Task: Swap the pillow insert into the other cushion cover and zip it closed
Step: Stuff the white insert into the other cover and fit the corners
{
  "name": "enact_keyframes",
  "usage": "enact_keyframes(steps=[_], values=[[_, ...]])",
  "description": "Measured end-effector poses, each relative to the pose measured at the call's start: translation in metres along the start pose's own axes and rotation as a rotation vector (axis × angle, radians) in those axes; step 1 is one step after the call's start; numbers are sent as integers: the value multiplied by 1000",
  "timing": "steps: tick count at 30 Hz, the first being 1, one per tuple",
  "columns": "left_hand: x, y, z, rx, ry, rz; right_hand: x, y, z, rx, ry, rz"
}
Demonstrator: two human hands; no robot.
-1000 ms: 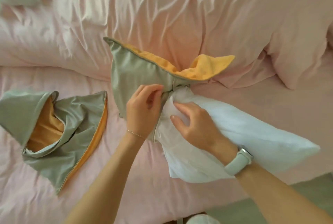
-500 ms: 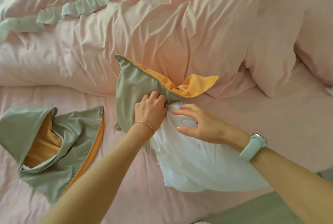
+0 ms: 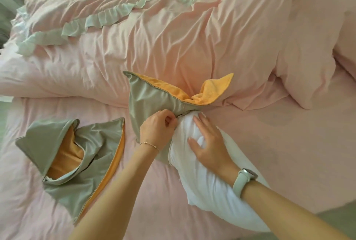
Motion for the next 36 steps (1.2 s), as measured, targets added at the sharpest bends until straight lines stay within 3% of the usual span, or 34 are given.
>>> enact_keyframes(steps=[8,10,13,20,25,30,34,36], values=[[-29,11,-6,-305,-156,54,-7,8,-8,197,-17,135],[-35,13,-3,-311,-199,126,0,3,-10,230,35,125],[-21,14,5,-178,-72,97,11,-9,-7,270,116,112],[42,26,-6,-94,227,-584,17,-85,28,418,161,-232],[92,21,-31,-83,389,-737,14,-140,54,502,79,-493],[141,14,-42,-133,699,-875,46,-149,2,507,304,-441],[147,6,-58,-115,734,-913,61,-88,-9,430,109,-107],[144,8,-60,-132,722,-893,50,-61,-1,475,-39,-275]])
Point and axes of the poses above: each hand's wrist, its own z-axis towards the middle knuckle, its own y-axis out of the back of the hand, x = y × z, the point moved 6 cm from there along z, towards the middle knuckle, and after that the axes turned 14 degrees about z, right-handed, at the moved point
